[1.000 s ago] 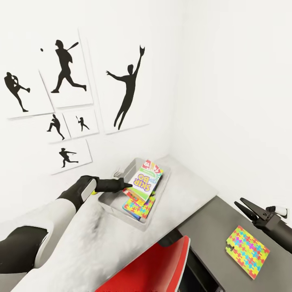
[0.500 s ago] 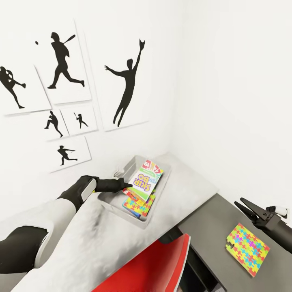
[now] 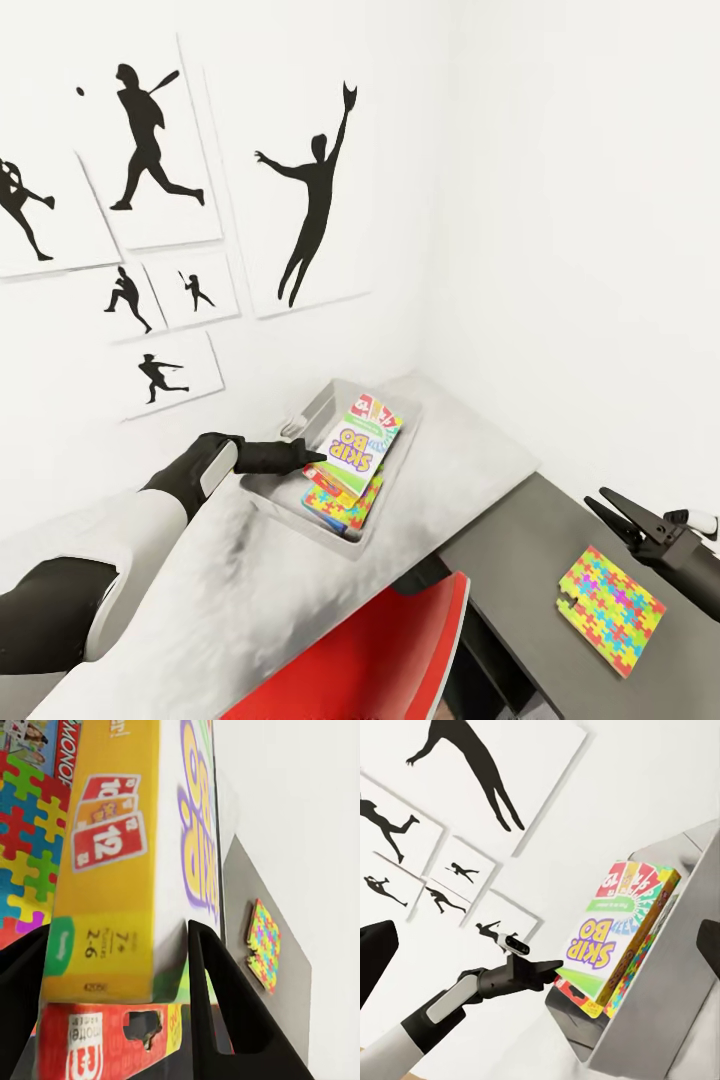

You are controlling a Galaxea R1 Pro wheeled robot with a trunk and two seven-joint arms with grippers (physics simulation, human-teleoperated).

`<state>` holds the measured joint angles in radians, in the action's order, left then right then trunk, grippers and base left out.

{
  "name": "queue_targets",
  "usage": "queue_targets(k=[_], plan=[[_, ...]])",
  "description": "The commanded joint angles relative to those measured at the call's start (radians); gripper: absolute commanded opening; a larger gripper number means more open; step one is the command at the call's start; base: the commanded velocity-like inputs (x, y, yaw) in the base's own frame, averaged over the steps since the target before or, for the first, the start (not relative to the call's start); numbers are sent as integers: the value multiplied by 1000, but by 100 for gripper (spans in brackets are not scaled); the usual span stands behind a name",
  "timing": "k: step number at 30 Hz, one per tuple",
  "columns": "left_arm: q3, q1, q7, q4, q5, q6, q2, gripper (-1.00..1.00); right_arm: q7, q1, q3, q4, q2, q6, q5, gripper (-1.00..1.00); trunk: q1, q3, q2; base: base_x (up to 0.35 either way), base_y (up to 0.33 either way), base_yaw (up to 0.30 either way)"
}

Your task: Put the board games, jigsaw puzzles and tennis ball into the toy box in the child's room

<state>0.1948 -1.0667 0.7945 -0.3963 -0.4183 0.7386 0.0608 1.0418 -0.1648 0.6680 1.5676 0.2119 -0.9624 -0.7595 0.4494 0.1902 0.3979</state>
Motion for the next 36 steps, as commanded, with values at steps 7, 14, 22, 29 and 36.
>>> queue_targets(k=[7, 14, 22, 29, 36], plan=[[5, -1, 0, -1, -7, 7, 2, 100, 3, -1, 5, 0, 0, -5, 1, 100, 1, 2, 2, 0, 0, 0], [5, -1, 1, -1, -8, 7, 3, 100, 4, 1, 5, 0, 0, -2, 0, 100, 1, 2, 2, 0, 0, 0], [0, -1, 22, -4, -13, 7, 23, 100, 6, 1, 5, 0, 0, 0, 1, 100, 1, 2, 2, 0, 0, 0], [2, 9, 296, -75, -19, 42, 142, 100, 6, 1, 5, 0, 0, 1, 4, 100, 1, 2, 2, 0, 0, 0], [4, 129, 756, -234, -13, 55, 323, 100, 6, 1, 5, 0, 0, 1, 5, 100, 1, 2, 2, 0, 0, 0]])
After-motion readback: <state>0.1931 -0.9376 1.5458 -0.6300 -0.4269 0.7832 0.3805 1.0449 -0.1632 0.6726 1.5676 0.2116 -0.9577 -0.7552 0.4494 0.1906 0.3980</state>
